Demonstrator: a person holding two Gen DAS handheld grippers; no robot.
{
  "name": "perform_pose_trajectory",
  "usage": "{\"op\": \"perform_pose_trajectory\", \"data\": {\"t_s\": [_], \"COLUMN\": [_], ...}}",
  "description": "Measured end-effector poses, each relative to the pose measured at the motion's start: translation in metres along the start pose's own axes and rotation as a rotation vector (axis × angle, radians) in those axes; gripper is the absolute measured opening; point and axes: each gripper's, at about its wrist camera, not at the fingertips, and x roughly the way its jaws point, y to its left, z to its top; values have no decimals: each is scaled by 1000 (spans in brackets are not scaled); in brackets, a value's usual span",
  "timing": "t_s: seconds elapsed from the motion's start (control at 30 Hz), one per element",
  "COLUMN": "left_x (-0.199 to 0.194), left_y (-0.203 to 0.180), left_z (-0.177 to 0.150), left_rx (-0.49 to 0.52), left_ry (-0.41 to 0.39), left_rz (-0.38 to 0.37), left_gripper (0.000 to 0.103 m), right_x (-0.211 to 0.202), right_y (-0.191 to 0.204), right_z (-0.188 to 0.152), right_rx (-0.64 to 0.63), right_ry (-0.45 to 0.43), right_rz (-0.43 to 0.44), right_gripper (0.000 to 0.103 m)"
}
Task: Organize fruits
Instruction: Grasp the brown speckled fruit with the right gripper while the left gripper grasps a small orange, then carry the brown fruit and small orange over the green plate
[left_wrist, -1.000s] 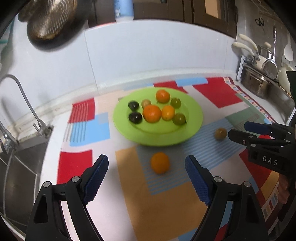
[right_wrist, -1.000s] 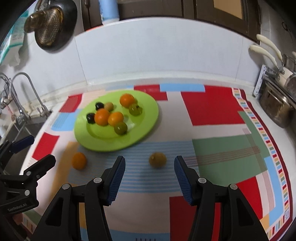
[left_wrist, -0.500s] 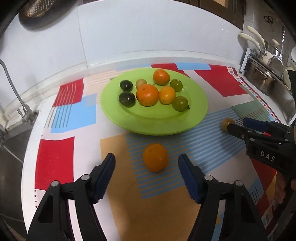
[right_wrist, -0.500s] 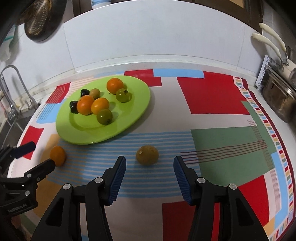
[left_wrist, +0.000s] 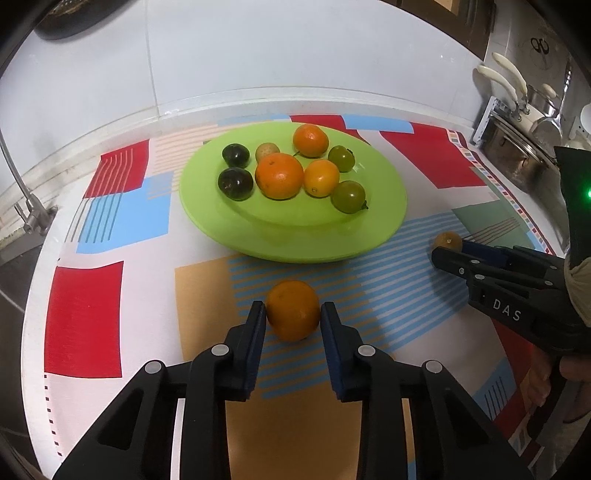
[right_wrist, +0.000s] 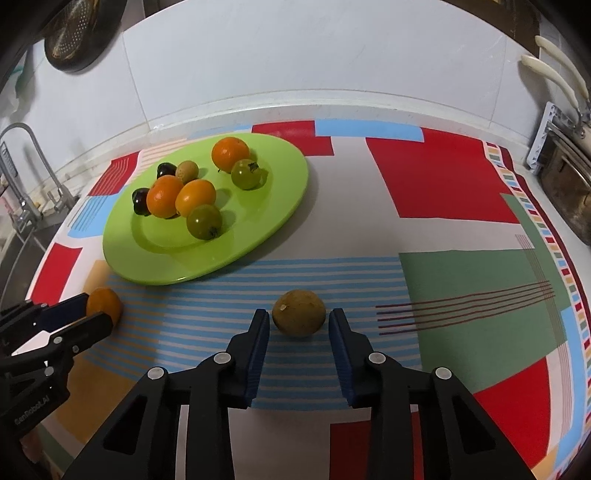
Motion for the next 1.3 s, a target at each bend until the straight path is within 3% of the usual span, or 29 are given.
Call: {"op": "perform_pose_trajectory", "data": {"t_s": [0.43, 1.3], "left_x": [-16, -97], "left_y": [-7, -22], "left_z": [2, 18], "left_rx": [24, 77], "left_ry": [-39, -236], "left_rz": [-10, -38], "left_gripper": [29, 29], "right_x": [-22, -110], "right_y": [12, 32], "right_z": [-3, 10], "right_rx": [-46, -72], "right_ry": [-54, -240], "right_rz": [42, 137], "right_gripper": [31, 31]}}
